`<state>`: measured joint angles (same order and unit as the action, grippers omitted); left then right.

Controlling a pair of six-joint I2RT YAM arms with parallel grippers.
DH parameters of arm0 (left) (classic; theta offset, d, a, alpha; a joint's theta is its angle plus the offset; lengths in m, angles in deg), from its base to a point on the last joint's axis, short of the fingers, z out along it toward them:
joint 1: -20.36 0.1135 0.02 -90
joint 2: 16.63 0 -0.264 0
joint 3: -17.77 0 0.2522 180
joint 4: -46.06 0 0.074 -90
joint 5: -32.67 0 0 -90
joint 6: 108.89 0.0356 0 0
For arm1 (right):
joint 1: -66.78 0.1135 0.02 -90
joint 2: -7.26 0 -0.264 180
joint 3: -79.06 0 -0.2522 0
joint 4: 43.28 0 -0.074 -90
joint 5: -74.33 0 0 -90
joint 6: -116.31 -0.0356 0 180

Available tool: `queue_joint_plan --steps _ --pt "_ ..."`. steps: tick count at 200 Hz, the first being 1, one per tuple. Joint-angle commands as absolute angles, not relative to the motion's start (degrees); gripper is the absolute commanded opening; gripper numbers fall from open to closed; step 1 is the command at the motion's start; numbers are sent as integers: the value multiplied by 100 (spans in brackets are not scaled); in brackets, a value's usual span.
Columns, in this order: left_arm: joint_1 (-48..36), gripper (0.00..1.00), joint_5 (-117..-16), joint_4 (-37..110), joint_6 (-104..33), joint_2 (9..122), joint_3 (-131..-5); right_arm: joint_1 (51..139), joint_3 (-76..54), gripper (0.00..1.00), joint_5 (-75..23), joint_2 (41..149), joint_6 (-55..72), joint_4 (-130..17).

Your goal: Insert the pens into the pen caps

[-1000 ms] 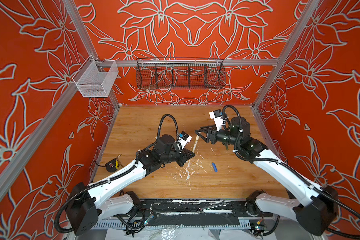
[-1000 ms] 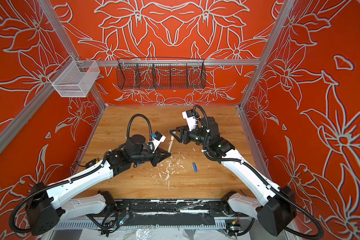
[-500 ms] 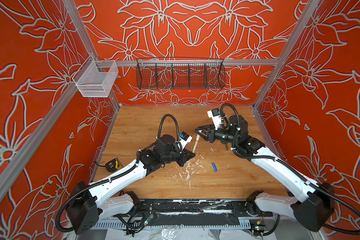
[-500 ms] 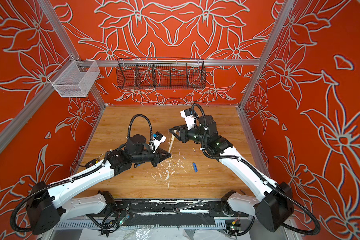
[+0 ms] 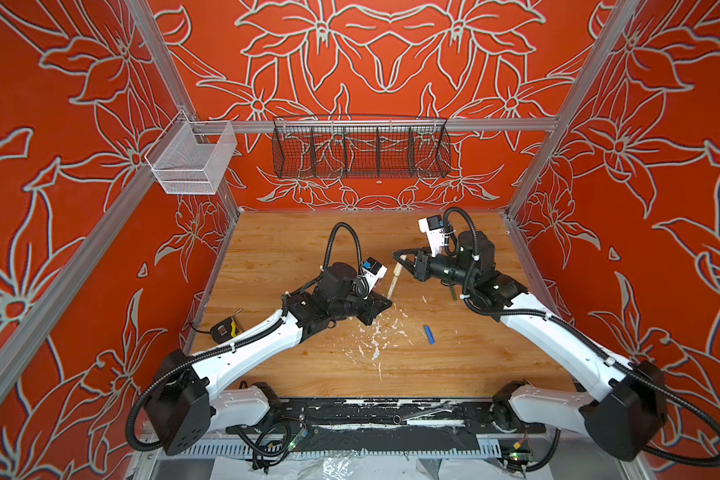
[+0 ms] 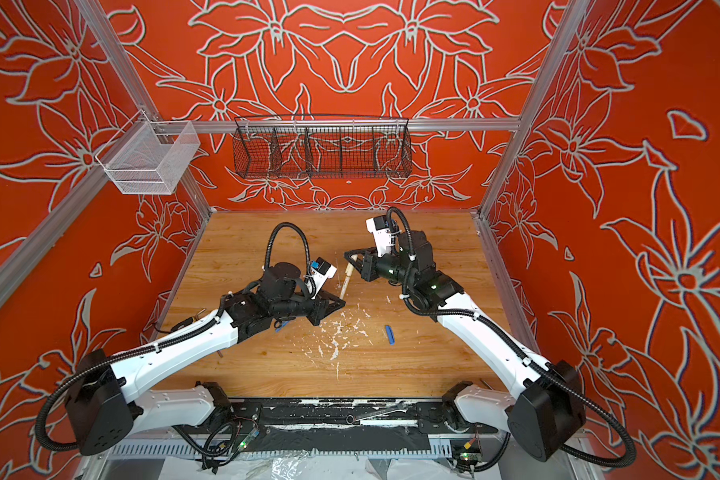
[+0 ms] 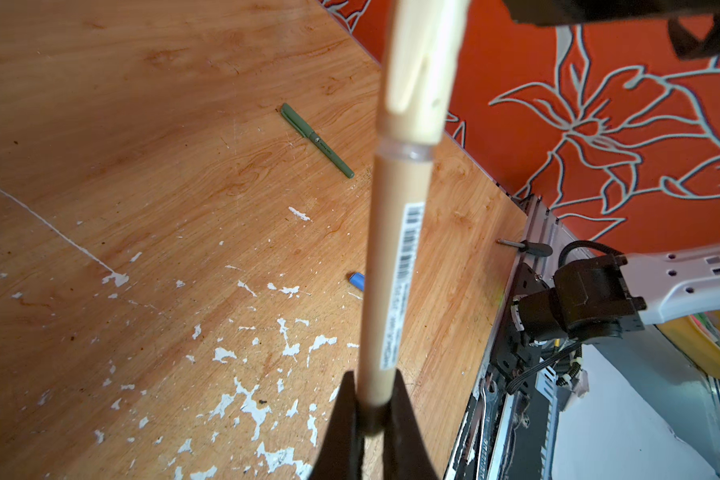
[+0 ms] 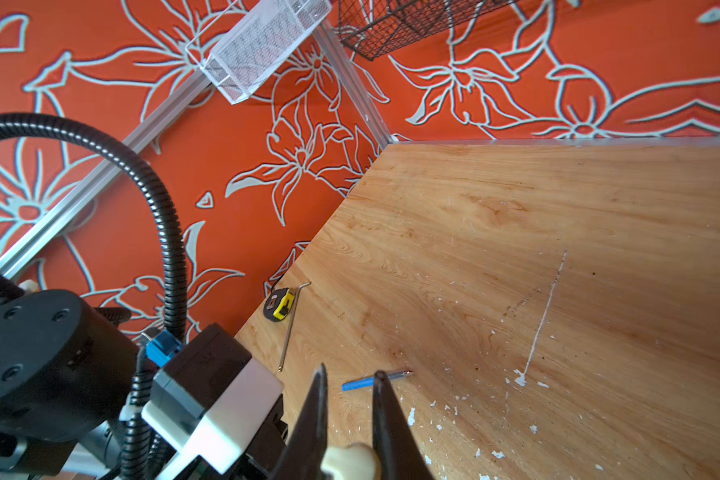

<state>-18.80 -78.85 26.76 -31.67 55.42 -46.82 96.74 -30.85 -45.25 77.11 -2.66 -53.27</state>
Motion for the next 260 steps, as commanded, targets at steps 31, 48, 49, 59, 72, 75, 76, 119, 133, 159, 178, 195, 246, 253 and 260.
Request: queue_joint_plan --steps 31,48,49,59,72,75,76,119,133,159,178,195,246,253,260 --pt "-1085 0 -7938 3611 -3898 5872 -5188 9745 -3757 0 -4415 7780 -677 -5562" --pt "-951 0 -8209 3877 -4028 5984 -5228 9737 -3902 0 -4327 7826 -841 -5440" --pt "-947 0 -8224 3892 -4040 5993 -5230 9742 -3902 0 -4327 7827 -845 -5432" --pt "-905 0 -8333 3975 -4077 6089 -5300 9750 -3987 0 -4327 7862 -943 -5318" --pt "-896 0 -8439 3950 -4062 6231 -5465 9776 -4103 0 -4363 7932 -1106 -5109" --pt "-892 0 -8471 3957 -4074 6264 -5493 9772 -4121 0 -4374 7950 -1131 -5059" --pt "-891 0 -8482 3963 -4072 6269 -5504 9781 -4126 0 -4377 7955 -1135 -5043" --pt "-892 0 -8801 3653 -3876 6316 -5499 9722 -3962 0 -3165 7884 -1091 -5536" --pt "-891 0 -8266 3331 -3814 6253 -5371 9527 -3816 0 -3003 8132 -1082 -5671" --pt "-893 0 -7724 2533 -3531 6166 -5344 9200 -3588 0 -3280 8700 -991 -5698" --pt "-900 11 -7968 2351 -3505 6011 -5162 9139 -3468 0 -3440 9011 -916 -5848" --pt "-1066 24 -7974 2103 -3531 5918 -4933 9139 -3337 0 -3352 9243 -802 -6258" --pt "-1704 25 -7588 2248 -3969 5434 -3767 9135 -2963 4 -3122 10161 -426 -7046" --pt "-1729 26 -7555 2279 -4013 5357 -3662 9139 -2869 5 -3107 10302 -365 -7150" --pt "-1766 26 -7491 2273 -4047 5291 -3595 9142 -2782 5 -3101 10438 -303 -7254"
